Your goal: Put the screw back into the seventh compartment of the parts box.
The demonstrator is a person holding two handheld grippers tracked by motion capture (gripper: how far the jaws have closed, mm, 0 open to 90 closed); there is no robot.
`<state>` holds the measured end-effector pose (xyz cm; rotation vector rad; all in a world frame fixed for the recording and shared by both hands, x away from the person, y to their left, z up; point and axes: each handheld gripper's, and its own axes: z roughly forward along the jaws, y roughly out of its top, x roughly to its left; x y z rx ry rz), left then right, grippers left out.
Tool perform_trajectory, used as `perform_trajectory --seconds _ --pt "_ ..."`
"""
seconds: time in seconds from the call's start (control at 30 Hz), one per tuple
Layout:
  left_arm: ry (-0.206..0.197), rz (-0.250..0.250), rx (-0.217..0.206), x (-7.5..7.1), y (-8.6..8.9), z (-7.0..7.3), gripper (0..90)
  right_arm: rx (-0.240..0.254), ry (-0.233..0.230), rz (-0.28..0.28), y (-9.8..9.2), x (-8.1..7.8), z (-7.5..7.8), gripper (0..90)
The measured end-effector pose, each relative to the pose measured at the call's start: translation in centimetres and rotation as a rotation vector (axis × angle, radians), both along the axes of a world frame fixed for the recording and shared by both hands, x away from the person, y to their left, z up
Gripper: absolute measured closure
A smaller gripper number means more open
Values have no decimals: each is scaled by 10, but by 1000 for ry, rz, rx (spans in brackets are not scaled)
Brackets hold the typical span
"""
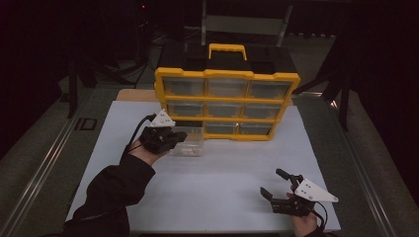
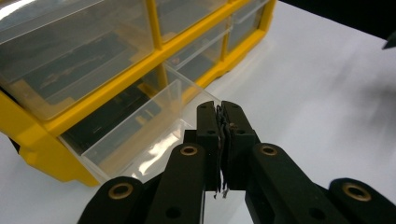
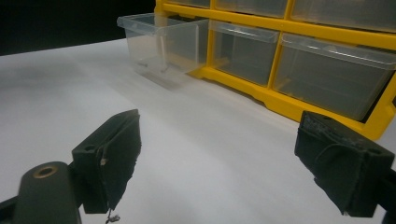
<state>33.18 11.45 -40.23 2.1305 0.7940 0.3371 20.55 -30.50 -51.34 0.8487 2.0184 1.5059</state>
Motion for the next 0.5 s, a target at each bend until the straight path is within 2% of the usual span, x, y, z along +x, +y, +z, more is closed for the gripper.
perform_trajectory --seconds 0.13,0.37,0.5 --pt "-2 24 3 3 -1 0 868 -1 0 2 0 0 0 142" --pt "19 89 21 13 -2 -2 868 1 0 2 0 0 0 142" --pt "16 102 23 16 -4 -2 867 0 0 3 0 0 0 142"
